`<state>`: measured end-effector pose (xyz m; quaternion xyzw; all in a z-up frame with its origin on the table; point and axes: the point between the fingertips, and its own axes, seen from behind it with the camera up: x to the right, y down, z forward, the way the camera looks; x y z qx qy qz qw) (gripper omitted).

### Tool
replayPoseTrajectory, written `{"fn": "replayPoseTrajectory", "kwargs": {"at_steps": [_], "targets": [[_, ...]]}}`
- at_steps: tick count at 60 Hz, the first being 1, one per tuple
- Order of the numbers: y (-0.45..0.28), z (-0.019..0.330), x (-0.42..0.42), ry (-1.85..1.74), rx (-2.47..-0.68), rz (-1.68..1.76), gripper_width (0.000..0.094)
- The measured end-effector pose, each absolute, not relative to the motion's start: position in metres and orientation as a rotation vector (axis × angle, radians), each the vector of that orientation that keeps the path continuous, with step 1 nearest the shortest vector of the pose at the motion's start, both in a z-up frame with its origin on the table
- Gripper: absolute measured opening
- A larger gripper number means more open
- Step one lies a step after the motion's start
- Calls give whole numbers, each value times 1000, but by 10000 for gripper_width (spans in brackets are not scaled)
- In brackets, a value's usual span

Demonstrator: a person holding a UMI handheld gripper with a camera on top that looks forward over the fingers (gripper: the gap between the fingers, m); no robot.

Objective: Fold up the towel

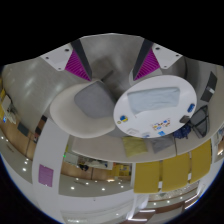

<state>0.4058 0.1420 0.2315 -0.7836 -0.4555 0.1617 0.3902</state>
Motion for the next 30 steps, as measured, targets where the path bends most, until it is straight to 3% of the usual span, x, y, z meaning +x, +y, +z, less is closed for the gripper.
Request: {"fn": "replayPoseTrajectory", "kwargs": {"at_steps": [30], "targets": [[-80, 201, 228, -1602, -1731, 677, 866]]}}
